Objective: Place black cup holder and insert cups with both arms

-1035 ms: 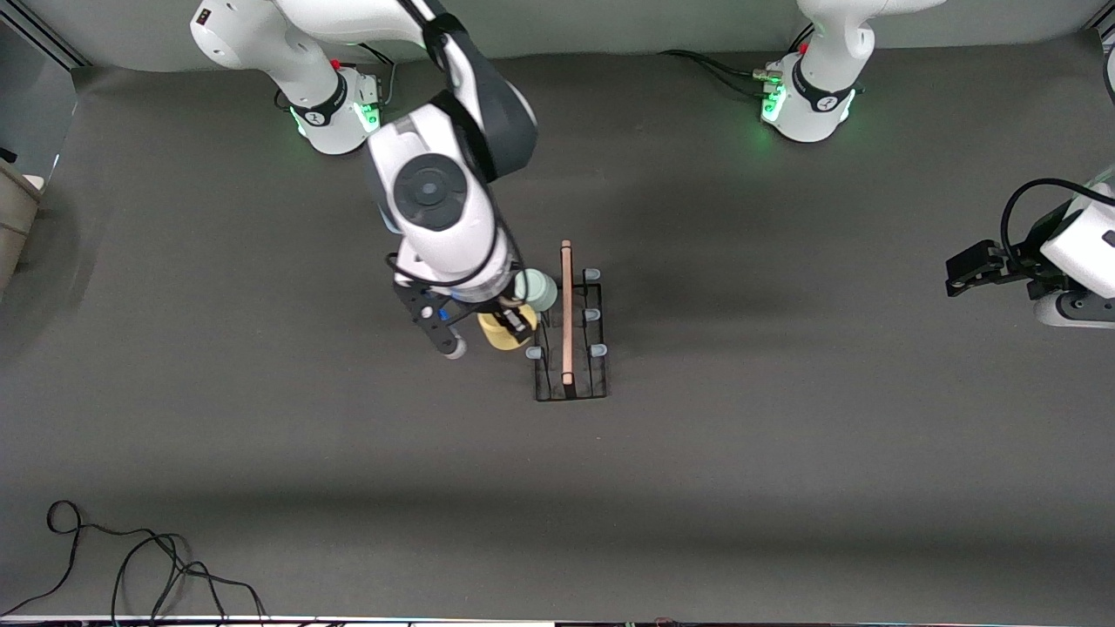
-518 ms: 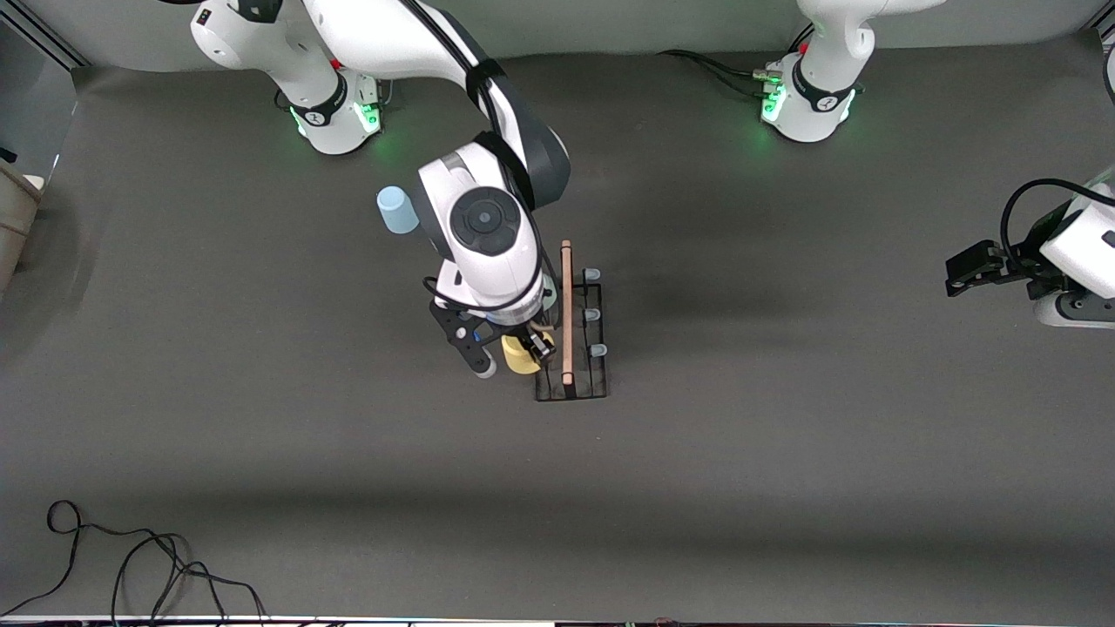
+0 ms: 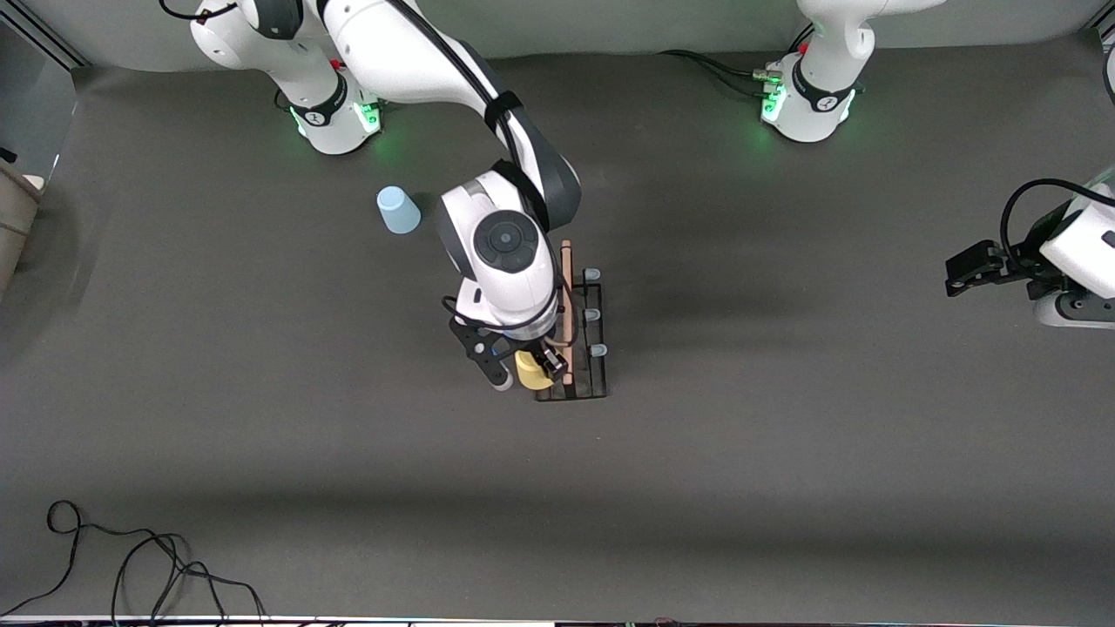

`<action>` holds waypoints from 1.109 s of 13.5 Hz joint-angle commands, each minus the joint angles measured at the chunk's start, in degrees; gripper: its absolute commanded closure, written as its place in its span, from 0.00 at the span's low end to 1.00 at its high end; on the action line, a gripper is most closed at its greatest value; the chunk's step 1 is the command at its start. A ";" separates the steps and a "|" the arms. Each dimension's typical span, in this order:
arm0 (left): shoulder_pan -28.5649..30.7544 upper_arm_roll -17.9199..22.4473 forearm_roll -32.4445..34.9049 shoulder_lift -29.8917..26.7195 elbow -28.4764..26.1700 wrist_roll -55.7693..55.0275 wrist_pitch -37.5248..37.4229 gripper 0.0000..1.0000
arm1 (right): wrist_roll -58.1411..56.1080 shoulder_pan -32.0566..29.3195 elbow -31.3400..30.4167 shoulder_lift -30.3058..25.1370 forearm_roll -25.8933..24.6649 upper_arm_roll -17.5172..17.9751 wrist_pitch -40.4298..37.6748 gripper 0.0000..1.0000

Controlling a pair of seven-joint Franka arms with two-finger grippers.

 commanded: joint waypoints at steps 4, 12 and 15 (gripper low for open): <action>-0.96 0.20 0.19 0.13 0.93 -0.67 -0.85 0.00 | 0.46 -1.49 -0.22 -0.62 0.86 0.83 0.20 0.00; -0.96 0.20 0.19 0.30 0.76 -0.67 -0.76 0.00 | -2.16 -4.04 8.39 -12.02 -0.11 -0.23 -24.13 0.00; -0.87 0.20 0.19 0.22 0.76 -0.58 -0.85 0.00 | -13.56 -4.57 5.07 -21.07 -2.56 -1.36 -31.77 0.00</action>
